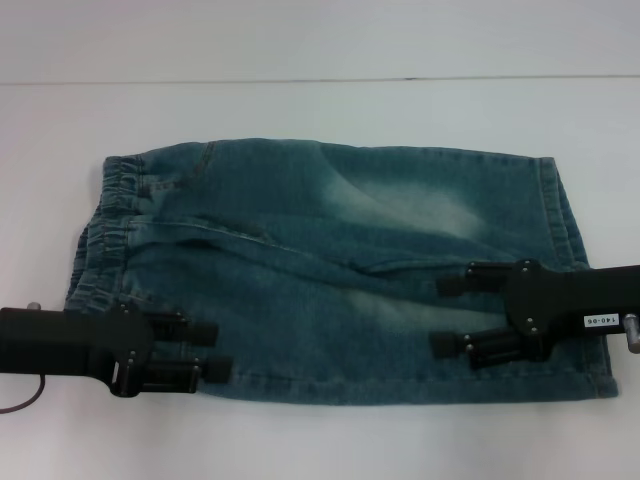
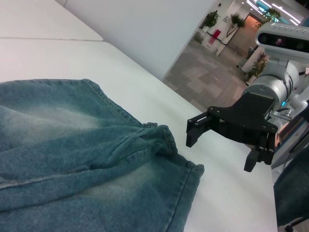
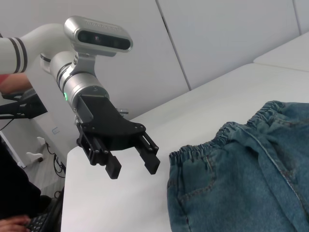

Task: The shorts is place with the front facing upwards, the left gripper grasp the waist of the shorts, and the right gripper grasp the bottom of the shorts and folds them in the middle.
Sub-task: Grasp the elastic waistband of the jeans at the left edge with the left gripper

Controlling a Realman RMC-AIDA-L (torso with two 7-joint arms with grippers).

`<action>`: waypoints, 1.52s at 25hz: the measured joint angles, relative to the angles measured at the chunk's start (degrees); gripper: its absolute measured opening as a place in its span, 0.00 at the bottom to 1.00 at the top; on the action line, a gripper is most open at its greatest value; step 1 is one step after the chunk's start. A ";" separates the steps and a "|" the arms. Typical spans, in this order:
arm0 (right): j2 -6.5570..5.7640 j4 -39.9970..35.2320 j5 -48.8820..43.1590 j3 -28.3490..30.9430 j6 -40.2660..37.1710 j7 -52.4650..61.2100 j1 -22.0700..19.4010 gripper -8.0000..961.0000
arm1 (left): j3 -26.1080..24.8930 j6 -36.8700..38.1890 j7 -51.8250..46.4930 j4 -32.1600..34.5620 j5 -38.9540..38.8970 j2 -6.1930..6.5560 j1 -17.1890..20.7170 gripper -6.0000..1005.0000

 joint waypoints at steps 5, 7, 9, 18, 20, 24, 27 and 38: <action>0.00 0.00 0.00 0.00 0.25 0.00 -0.02 0.98 | 0.00 0.00 -0.08 0.00 0.00 0.05 0.00 0.61; 0.00 0.00 0.00 -0.06 0.44 0.00 -0.03 0.98 | 0.00 0.00 -0.09 0.00 0.00 0.09 0.00 0.61; 0.00 0.00 0.00 -0.26 0.58 0.00 -0.04 0.98 | -0.02 -0.04 -0.10 0.05 0.00 0.14 0.02 0.61; 0.08 0.00 0.01 -0.71 0.93 0.00 0.01 0.98 | -5.22 -1.69 -1.17 3.57 3.66 1.80 0.81 0.60; 0.10 0.00 0.01 -0.71 0.99 0.00 0.03 0.98 | -7.38 -2.16 -1.35 4.36 5.71 2.26 0.69 0.59; 0.24 0.00 0.01 -0.71 1.01 0.00 0.04 0.98 | -10.55 -4.72 -1.86 6.24 10.20 3.08 0.57 0.59; 0.31 0.03 0.00 -0.70 1.24 -0.06 0.05 0.98 | -11.13 -7.86 -2.64 7.69 13.33 3.13 0.80 0.58; 0.47 0.60 0.00 -0.80 1.44 -0.15 0.14 0.98 | -10.59 -13.23 -4.32 8.00 18.50 2.87 0.66 0.57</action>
